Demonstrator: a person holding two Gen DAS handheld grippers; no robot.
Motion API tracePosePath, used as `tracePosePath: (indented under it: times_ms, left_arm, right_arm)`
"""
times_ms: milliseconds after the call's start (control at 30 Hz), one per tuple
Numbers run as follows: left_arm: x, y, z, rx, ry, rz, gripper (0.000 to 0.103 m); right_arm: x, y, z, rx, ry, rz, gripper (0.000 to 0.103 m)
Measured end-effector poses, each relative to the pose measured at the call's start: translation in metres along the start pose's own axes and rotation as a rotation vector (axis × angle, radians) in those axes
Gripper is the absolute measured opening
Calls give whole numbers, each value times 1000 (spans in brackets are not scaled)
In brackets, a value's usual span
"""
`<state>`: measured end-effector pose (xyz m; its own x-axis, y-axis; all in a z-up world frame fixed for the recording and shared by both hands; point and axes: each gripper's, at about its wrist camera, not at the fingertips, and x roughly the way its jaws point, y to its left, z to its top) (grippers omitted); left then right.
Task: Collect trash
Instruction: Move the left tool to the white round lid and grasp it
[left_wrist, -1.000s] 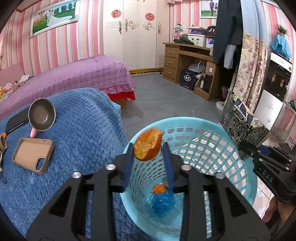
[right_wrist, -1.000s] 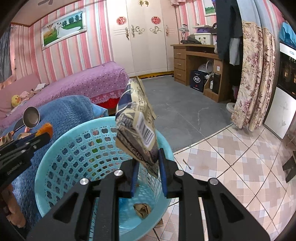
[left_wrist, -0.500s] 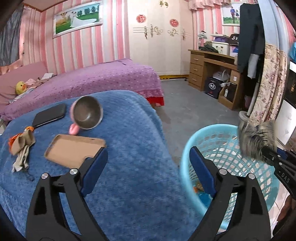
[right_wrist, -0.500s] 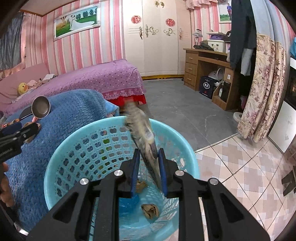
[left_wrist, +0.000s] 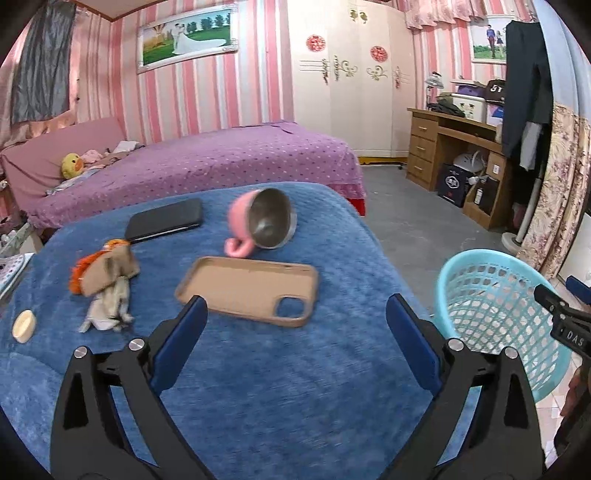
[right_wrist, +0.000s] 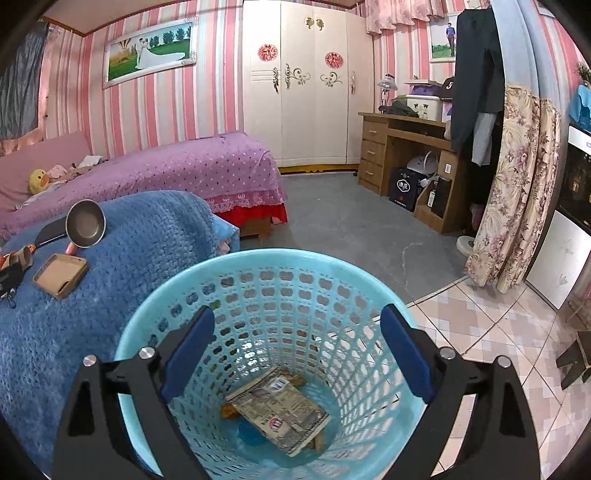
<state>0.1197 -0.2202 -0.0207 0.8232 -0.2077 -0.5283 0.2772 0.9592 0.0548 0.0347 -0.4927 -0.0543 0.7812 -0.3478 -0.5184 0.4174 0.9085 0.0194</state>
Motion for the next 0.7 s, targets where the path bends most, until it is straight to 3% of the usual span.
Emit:
tracePosePath:
  times_ms: [400, 700]
  left_arm:
    - [-22, 103, -3, -18, -7, 98, 97]
    - [-22, 171, -18, -76, 20, 132, 97]
  right_arm:
    - [-3, 49, 2, 12, -5, 19, 94]
    - [-7, 115, 4, -51, -8, 67, 95]
